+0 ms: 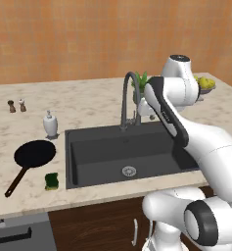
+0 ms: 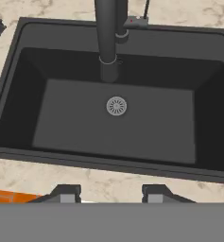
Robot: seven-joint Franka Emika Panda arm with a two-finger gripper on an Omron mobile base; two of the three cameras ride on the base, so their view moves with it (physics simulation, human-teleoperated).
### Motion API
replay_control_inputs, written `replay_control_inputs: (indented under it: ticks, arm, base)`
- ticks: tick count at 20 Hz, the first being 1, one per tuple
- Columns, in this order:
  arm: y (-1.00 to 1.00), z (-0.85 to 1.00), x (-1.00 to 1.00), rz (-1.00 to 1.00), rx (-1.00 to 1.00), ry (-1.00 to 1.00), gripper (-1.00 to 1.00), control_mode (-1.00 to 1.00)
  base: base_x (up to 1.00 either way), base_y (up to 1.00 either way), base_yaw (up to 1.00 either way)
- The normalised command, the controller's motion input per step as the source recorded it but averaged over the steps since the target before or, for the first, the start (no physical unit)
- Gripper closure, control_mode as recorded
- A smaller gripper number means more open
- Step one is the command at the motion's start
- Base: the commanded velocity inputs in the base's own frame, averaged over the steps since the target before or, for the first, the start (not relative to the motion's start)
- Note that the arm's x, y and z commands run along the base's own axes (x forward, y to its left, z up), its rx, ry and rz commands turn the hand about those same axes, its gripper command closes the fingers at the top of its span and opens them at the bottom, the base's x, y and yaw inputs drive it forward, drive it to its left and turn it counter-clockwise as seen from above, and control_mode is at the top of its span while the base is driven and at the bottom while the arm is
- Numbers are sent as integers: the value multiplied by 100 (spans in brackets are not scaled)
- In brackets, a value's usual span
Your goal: Pick the pan and sponge and place them into the sink. Then turn on the water.
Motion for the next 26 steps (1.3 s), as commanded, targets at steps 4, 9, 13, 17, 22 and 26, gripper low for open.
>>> replay_control_inputs:
  ticks: [4,9,13,17,22,26]
  arm:
    - [0,0,-22,0,0,0,-100,-100]
    - [40,0,-52,4,0,-3,-100,-100]
    - [100,-6,-45,6,-1,0,-100,-100]
    - [100,-10,-35,4,0,0,-100,-100]
    - [100,-15,-20,3,0,0,-100,-100]
    - [100,-30,-10,5,0,0,-100,-100]
  base:
    - [0,0,0]
    - [0,0,0]
    - [0,0,0]
    - [0,0,0]
    - [0,0,0]
    - [0,0,0]
